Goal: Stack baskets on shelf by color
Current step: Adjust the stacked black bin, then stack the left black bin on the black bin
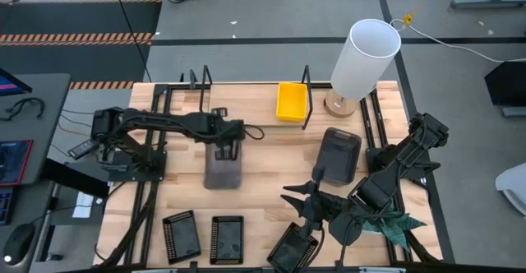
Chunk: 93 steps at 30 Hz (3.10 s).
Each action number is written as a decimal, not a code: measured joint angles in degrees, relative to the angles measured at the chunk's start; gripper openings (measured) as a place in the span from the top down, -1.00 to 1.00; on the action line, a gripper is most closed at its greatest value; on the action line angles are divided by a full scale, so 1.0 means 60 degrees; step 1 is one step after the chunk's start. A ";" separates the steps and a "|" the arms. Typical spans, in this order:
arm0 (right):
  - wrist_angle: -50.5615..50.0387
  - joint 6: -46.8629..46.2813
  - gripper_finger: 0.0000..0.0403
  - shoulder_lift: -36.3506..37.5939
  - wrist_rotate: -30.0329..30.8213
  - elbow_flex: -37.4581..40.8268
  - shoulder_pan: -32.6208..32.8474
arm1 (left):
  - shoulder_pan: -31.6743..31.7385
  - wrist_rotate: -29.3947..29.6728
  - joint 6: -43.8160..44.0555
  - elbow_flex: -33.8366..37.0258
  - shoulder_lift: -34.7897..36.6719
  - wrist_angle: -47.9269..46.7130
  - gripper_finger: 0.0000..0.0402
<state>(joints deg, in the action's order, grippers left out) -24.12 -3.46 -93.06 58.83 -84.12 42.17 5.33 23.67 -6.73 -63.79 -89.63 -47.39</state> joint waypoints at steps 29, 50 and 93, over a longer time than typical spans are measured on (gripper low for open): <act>-0.0194 -0.0139 0.49 0.0000 -0.0004 0.0000 -0.0007 | -0.1355 0.0864 -0.0768 -0.0237 -0.0259 0.0334 0.28; -0.0448 -0.0416 0.49 0.0000 0.0000 0.0001 -0.0016 | -0.3520 -0.3076 0.3370 -0.0686 -0.0119 -0.0306 -0.17; -0.6316 -0.5715 0.98 -0.0106 -0.9038 0.3735 -0.6337 | -0.3918 -0.2453 0.3772 -0.0684 -0.1540 -0.1155 0.29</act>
<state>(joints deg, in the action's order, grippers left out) -62.02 -37.75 -93.69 4.60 -61.71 4.15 -18.17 8.95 15.90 -67.90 -98.87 -54.33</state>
